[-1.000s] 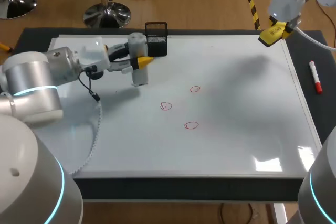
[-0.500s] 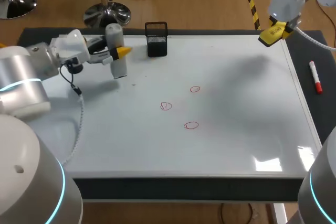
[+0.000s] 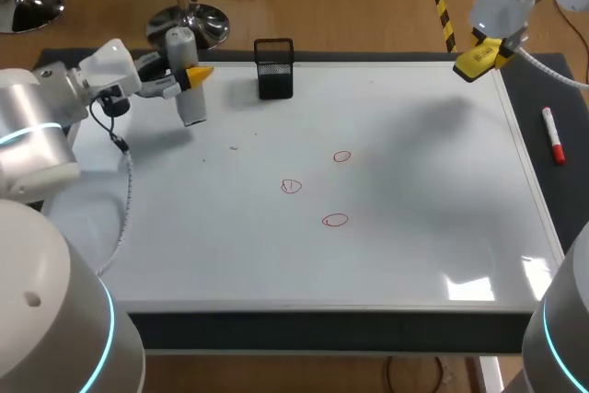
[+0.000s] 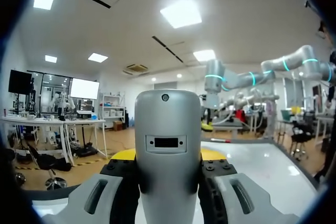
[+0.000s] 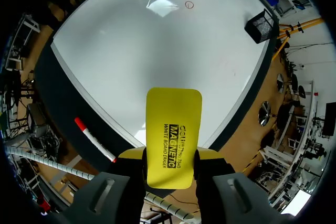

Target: Pick up the inspection probe, press it on each red-marked spot on the whiteboard one by one, put down the probe, pick up the eraser, and wipe off all the red marks.

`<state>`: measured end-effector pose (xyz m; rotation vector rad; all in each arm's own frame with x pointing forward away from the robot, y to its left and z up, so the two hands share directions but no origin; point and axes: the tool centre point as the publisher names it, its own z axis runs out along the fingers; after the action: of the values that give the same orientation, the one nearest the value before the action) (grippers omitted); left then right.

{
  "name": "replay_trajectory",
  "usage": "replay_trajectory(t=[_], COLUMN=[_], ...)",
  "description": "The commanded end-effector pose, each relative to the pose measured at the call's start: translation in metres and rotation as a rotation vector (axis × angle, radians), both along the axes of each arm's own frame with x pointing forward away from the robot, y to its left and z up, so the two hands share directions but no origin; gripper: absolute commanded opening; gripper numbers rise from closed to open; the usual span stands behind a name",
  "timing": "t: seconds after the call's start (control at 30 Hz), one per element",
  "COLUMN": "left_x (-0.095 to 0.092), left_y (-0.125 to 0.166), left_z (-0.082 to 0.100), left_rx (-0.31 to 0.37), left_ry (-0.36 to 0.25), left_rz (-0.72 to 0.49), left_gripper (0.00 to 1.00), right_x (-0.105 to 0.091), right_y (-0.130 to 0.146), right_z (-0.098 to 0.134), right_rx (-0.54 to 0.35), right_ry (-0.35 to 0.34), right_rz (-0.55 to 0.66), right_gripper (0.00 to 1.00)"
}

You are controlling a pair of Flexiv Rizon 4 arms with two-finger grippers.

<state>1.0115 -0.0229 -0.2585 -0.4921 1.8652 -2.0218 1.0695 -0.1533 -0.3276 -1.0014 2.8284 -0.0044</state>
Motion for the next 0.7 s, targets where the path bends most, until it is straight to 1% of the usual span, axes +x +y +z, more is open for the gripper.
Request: replay_trajectory(t=[0.03, 0.23, 0.3, 0.33, 0.7], left_x=[0.0048, 0.0059, 0.0056, 0.0025, 0.0025], left_y=[-0.0003, 0.0020, 0.0033, 0.0024, 0.0024], left_z=[0.0001, -0.0012, 0.0000, 0.0029, 0.0029], left_rx=[0.002, 0.006, 0.005, 0.011, 0.011], left_ry=[0.006, 0.011, 0.008, 0.003, 0.003], left_rz=[-0.007, -0.005, -0.009, -0.009, -0.009], left_gripper=[0.00, 0.00, 0.00, 0.00, 0.00], right_x=[0.0005, 0.0005, 0.0005, 0.0005, 0.0005], right_y=[-0.0004, -0.0004, -0.0004, -0.0004, -0.0004], right_z=[0.0011, 0.0011, 0.0011, 0.0011, 0.0011], right_rx=[-0.004, -0.004, -0.004, -0.004, -0.004], right_ry=[0.003, 0.003, 0.003, 0.003, 0.003], right_rz=[0.002, 0.002, 0.002, 0.002, 0.002], right_gripper=[0.00, 0.00, 0.00, 0.00, 0.00])
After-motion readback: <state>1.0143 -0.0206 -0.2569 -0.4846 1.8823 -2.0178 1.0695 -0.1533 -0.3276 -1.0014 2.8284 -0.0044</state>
